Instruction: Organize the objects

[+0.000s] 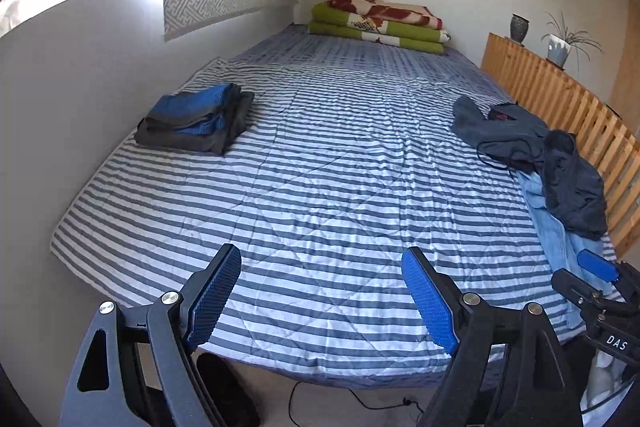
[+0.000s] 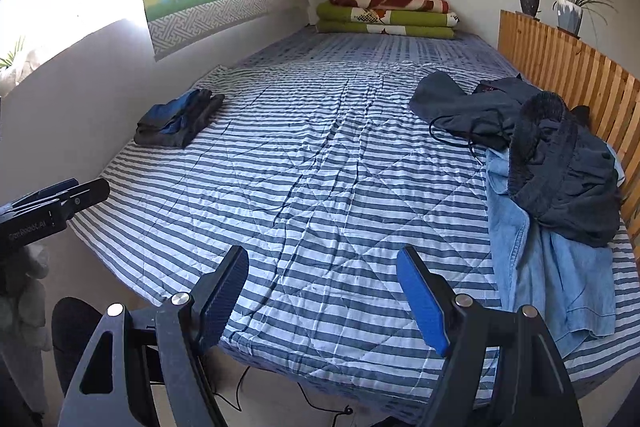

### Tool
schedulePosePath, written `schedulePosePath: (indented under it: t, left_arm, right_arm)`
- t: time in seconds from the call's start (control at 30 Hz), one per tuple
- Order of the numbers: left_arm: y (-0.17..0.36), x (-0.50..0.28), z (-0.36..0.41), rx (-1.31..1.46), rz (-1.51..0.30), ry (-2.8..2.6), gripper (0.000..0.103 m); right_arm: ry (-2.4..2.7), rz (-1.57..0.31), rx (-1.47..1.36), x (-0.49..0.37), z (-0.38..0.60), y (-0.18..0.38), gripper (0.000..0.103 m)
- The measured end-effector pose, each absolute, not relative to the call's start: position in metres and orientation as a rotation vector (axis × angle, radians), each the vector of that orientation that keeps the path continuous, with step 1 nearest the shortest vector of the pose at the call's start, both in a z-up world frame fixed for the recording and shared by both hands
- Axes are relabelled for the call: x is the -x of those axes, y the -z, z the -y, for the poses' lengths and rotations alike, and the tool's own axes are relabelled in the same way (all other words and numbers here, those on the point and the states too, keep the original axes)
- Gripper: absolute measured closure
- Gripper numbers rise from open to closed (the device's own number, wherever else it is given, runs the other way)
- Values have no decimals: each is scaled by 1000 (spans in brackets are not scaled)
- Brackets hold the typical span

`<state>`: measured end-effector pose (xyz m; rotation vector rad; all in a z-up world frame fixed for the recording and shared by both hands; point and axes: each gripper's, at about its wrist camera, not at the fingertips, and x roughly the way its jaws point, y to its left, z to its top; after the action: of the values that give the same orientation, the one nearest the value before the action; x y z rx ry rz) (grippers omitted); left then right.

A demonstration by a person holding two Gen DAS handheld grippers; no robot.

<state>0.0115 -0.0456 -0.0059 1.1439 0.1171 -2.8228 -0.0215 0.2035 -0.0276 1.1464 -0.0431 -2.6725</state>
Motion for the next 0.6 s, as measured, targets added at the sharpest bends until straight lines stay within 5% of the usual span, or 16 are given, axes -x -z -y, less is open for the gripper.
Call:
schedulePosePath:
  t: [0.6]
  left_arm:
    - [14, -9, 63, -1135, -145, 2805, 18]
  right_arm:
    - [2682, 7, -1148, 27, -179, 26, 30]
